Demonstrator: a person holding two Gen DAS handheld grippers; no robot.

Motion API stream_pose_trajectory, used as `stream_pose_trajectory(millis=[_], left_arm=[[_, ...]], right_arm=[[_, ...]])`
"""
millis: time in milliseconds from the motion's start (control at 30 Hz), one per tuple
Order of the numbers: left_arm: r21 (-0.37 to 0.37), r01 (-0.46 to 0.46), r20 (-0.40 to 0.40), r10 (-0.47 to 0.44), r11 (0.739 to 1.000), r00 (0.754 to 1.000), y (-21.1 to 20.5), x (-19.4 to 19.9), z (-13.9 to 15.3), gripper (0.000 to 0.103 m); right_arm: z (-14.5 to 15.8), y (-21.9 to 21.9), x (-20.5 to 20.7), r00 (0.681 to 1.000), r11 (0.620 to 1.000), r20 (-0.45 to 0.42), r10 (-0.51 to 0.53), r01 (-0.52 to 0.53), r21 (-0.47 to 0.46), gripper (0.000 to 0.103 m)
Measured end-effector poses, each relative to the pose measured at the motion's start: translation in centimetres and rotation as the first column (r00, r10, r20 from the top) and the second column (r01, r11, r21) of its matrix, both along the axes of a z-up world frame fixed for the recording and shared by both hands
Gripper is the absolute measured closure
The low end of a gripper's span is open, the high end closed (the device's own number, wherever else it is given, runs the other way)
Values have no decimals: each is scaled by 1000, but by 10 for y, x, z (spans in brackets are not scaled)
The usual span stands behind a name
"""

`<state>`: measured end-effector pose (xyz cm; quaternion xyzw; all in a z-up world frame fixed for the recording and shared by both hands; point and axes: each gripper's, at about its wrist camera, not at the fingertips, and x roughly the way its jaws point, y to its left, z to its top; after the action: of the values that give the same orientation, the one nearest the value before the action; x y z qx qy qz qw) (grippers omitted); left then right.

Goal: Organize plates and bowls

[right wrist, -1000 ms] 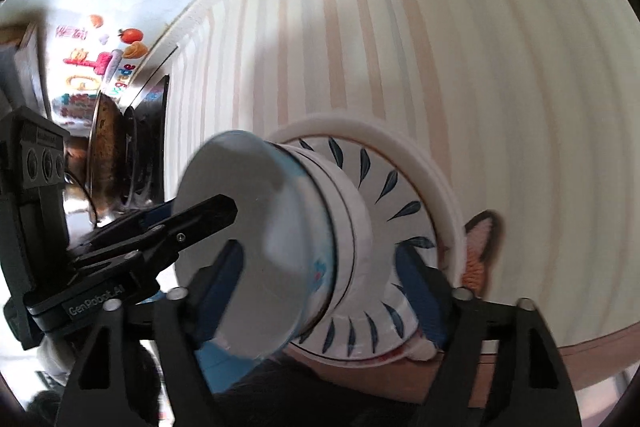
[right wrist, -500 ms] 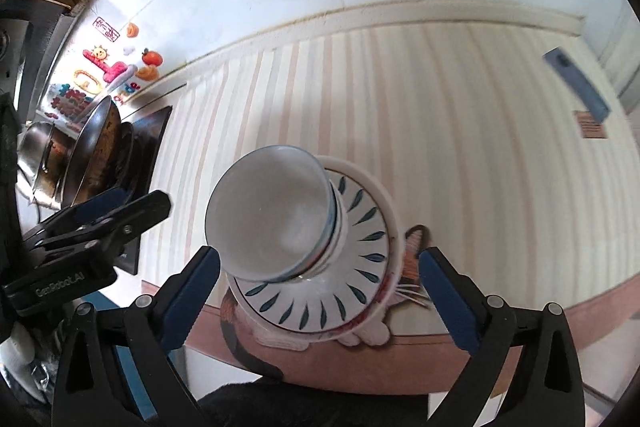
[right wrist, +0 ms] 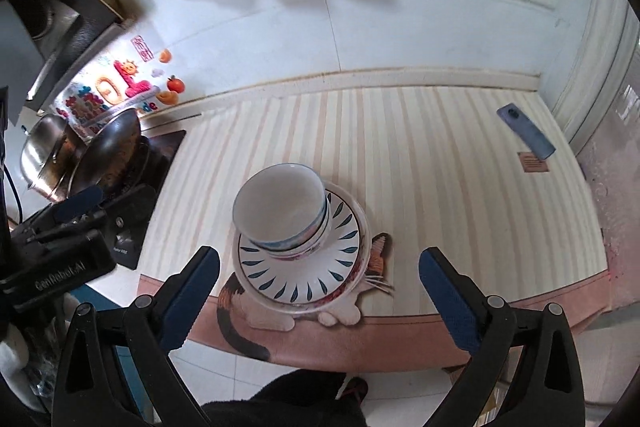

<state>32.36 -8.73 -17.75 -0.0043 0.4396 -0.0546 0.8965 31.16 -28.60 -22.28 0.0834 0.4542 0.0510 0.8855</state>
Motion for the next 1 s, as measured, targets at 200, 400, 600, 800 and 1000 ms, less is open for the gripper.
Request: stream_pose_trajectory(millis=[200, 400, 600, 800, 1000], left_arm=[[-2, -36, 37, 36, 999, 999, -3, -50, 20, 1], [-11, -67, 83, 67, 998, 994, 2, -111, 41, 1], [-23, -80, 110, 82, 996, 991, 13, -163, 57, 1], [-3, -75, 155, 75, 997, 985, 26, -206, 73, 1], [4, -58, 184, 57, 998, 981, 40, -241, 84, 1]], right_arm=[[26, -2, -51, 998, 1000, 62, 7, -6, -13, 1], [49, 4, -109, 994, 1000, 106, 5, -3, -24, 1], [69, 20, -171, 989, 999, 151, -1, 9, -52, 1], [84, 37, -225, 981, 996, 190, -29, 44, -73, 1], [96, 48, -270, 973, 995, 225, -56, 74, -72, 1]])
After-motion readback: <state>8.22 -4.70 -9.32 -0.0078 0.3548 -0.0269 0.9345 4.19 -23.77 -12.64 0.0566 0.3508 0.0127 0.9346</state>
